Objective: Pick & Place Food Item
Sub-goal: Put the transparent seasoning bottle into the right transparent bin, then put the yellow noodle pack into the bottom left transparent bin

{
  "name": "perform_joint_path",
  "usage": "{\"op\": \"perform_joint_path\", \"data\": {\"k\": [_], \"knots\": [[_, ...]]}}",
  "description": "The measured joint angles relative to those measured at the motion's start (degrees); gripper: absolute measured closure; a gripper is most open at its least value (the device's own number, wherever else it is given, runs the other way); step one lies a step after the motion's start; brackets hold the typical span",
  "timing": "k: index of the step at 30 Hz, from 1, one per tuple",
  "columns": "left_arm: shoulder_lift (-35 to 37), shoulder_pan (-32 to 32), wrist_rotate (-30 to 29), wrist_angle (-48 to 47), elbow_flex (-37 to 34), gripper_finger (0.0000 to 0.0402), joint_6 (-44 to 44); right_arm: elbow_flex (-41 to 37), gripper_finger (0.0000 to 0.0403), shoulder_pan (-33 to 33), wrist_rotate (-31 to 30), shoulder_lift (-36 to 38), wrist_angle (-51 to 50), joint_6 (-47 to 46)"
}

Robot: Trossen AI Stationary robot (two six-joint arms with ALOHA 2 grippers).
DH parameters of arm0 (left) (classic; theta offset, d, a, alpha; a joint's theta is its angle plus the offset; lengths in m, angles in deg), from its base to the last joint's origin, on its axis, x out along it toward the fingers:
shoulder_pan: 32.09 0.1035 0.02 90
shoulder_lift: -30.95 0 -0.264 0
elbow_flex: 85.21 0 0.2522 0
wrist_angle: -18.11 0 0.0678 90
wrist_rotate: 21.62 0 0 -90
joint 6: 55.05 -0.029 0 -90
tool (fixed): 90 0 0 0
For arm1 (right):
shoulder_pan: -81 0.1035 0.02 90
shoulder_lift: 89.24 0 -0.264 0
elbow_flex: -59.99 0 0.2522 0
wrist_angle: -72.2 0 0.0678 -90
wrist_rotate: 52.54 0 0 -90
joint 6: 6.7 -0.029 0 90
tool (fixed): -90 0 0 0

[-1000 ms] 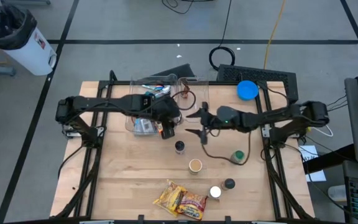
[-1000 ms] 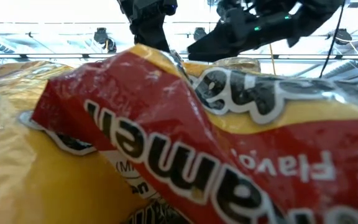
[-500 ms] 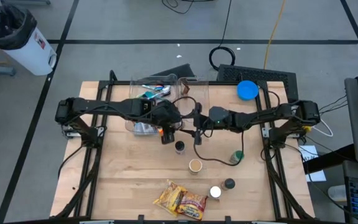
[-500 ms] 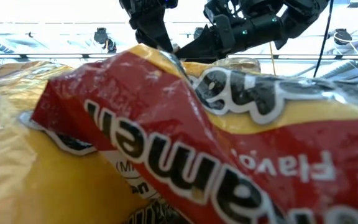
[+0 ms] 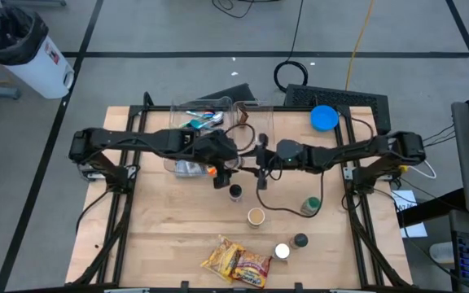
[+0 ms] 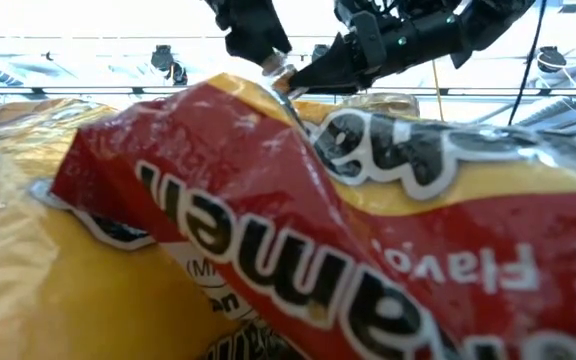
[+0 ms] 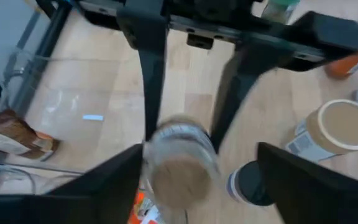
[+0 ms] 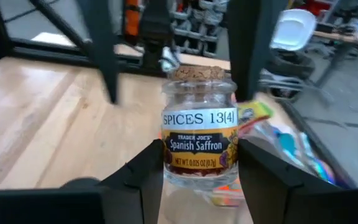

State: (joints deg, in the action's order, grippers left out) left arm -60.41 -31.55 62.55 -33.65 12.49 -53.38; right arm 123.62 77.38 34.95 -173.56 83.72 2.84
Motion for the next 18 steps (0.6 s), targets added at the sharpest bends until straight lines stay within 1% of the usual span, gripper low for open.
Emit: {"op": "perform_joint_path", "data": {"k": [2,3,4,5,6,7,8,9,10,13,14,16,18], "knots": [[1.5,0.0,0.1,0.2,0.0,0.0037,-0.4,-0.3,0.0245,0.0,-1.9,2.4,-2.5,0.0],[1.7,-0.1,0.2,1.5,-0.4,0.0023,-0.8,-0.9,0.0245,-0.1,-2.5,4.0,-3.5,0.0],[2.3,-0.2,0.4,3.1,-1.0,0.0015,-1.6,-1.7,0.0245,-0.1,-2.7,5.3,-3.6,0.0],[3.4,-0.2,0.8,4.0,-2.3,0.0015,-2.6,-2.7,0.0245,-0.2,-3.1,7.0,-3.3,0.0],[3.9,-0.3,1.5,5.4,-4.0,0.0022,-3.4,-4.1,0.0247,-0.2,-3.4,8.7,-3.2,-0.2],[4.5,-0.3,2.3,8.8,-6.1,0.0030,-4.4,-5.3,0.0251,-0.1,-4.1,10.5,-3.2,-0.6],[5.5,-0.3,3.7,14.2,-8.8,0.0039,-5.5,-6.7,0.0267,-0.1,-5.3,12.4,-2.7,-0.9],[6.5,-0.2,4.9,19.2,-12.0,0.0049,-6.4,-8.3,0.0292,0.0,-6.2,14.2,-2.0,-1.1],[6.9,0.0,6.5,24.4,-15.4,0.0057,-7.3,-9.9,0.0306,-0.1,-6.6,15.7,-0.7,-1.3],[7.7,0.2,12.2,46.5,-24.7,0.0077,-8.2,-15.7,0.0330,0.0,-6.3,19.7,6.7,-1.6],[7.8,0.3,13.8,53.9,-27.5,0.0082,-7.6,-17.5,0.0340,0.1,-4.8,20.3,10.3,-1.6],[7.5,0.0,14.7,68.6,-31.4,0.0090,-6.3,-21.8,0.0364,0.3,-1.8,21.9,16.9,-1.6],[7.5,-0.1,14.6,75.9,-34.9,0.0095,-5.8,-24.7,0.0391,0.3,-0.8,22.1,23.3,-1.6]]}}
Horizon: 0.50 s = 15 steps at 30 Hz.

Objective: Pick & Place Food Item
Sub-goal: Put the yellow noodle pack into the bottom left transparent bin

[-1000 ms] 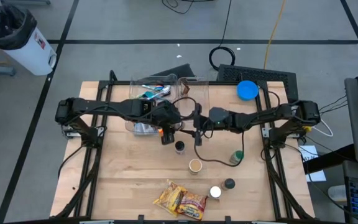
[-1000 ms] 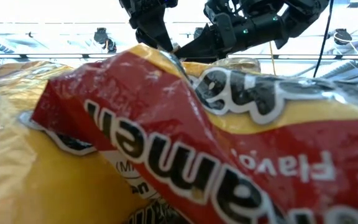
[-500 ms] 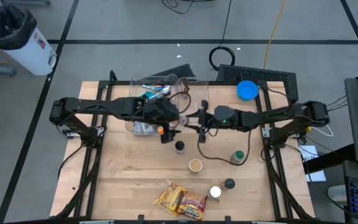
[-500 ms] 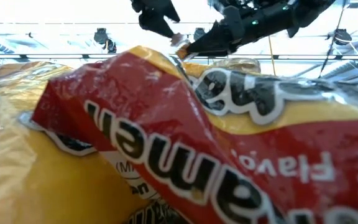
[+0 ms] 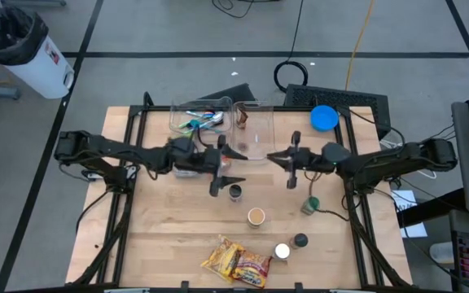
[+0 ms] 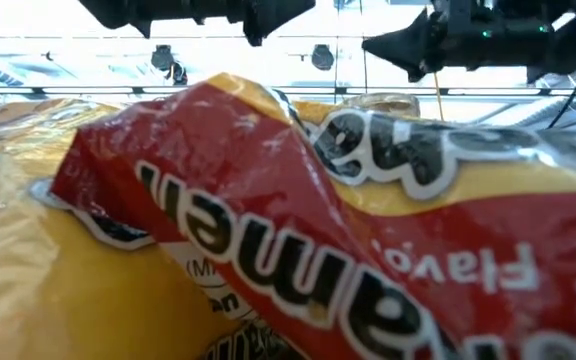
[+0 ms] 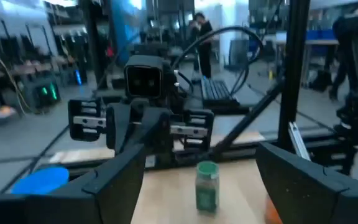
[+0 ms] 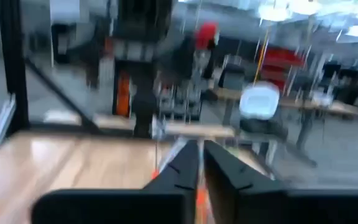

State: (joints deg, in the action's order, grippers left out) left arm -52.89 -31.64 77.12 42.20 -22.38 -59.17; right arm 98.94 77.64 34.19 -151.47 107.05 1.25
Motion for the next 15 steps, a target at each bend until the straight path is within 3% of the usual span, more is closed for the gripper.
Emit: {"op": "perform_joint_path", "data": {"k": [4,15], "knots": [[0.2,0.3,-1.5,3.0,-2.3,0.0098,0.8,-2.9,0.0393,-0.4,0.1,0.5,4.1,-2.2],[0.3,-0.2,-1.3,2.1,-2.2,0.0094,7.5,-3.4,0.0375,-0.4,0.0,0.8,3.5,-5.1]]}}
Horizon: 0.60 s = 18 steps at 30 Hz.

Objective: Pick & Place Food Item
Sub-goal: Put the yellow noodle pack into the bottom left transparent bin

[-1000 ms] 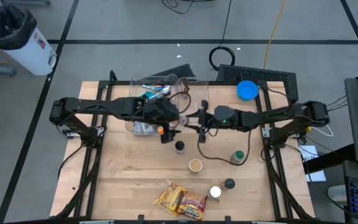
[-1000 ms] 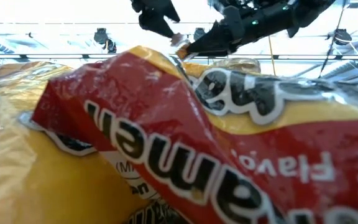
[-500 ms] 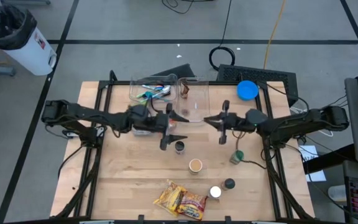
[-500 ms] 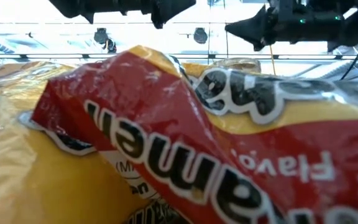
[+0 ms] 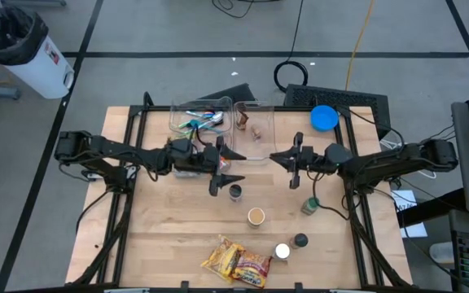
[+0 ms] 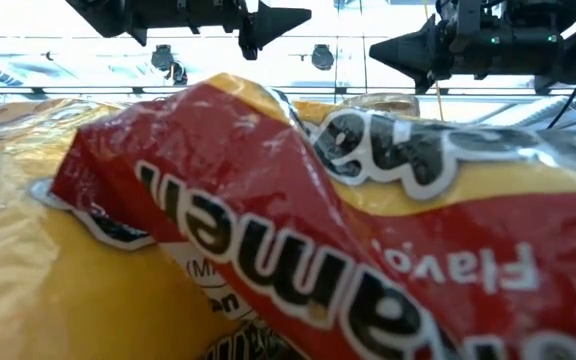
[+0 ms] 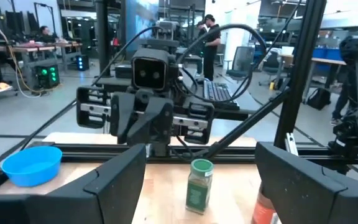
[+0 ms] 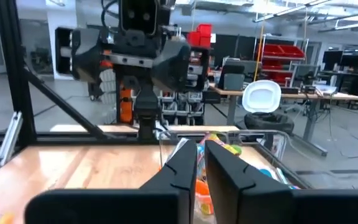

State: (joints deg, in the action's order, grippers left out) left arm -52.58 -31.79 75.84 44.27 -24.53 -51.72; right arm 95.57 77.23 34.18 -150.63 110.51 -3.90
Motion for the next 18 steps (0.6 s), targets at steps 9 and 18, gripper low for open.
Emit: {"op": "perform_joint_path", "data": {"k": [9,18], "knots": [[0.0,-0.1,0.1,-2.7,0.0,0.0094,1.9,0.0,0.0306,0.0,-1.2,4.7,-7.2,-0.7],[-0.1,-3.5,1.3,-20.0,0.0,0.0094,5.2,0.0,0.0223,0.0,-1.2,6.2,-12.5,-1.7]]}}
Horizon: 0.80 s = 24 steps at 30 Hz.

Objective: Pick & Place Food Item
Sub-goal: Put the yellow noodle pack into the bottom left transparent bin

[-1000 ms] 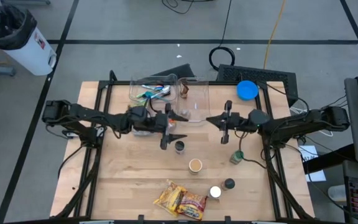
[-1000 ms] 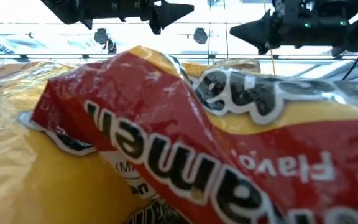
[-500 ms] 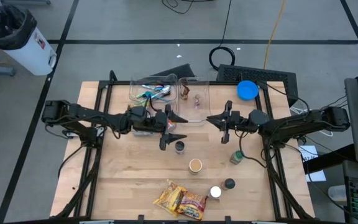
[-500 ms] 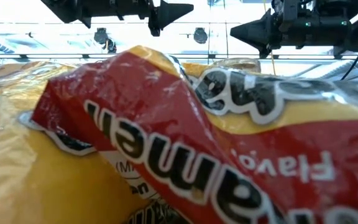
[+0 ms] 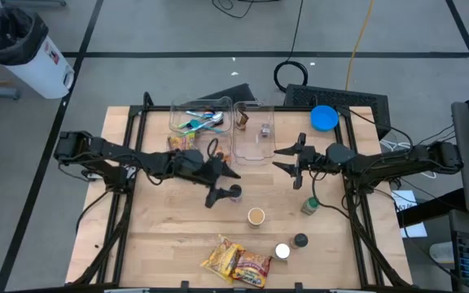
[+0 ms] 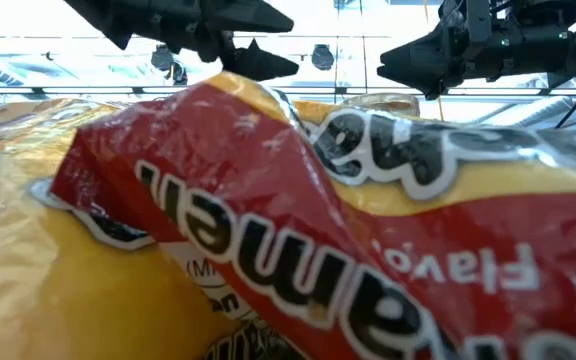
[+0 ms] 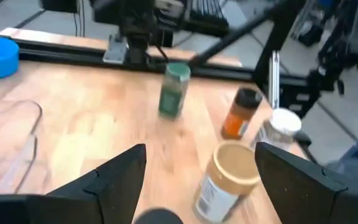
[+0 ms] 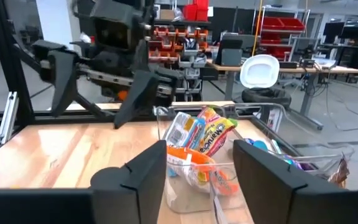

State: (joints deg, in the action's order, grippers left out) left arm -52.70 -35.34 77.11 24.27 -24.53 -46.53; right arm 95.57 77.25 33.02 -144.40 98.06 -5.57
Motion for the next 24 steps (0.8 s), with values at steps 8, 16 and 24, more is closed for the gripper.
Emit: {"op": "perform_joint_path", "data": {"k": [8,16,24], "knots": [[-3.8,-3.2,-7.6,-2.2,0.0,0.0094,-3.4,0.0,0.0202,0.0,0.0,-0.1,0.0,0.7],[-7.3,-3.2,-7.8,-3.9,0.0,0.0094,-4.2,0.0,0.0192,0.0,0.0,-0.1,-0.1,0.0],[-9.0,-3.2,-8.6,-3.1,0.1,0.0094,-3.9,0.0,0.0191,0.0,0.0,-0.1,-1.0,0.0]]}}
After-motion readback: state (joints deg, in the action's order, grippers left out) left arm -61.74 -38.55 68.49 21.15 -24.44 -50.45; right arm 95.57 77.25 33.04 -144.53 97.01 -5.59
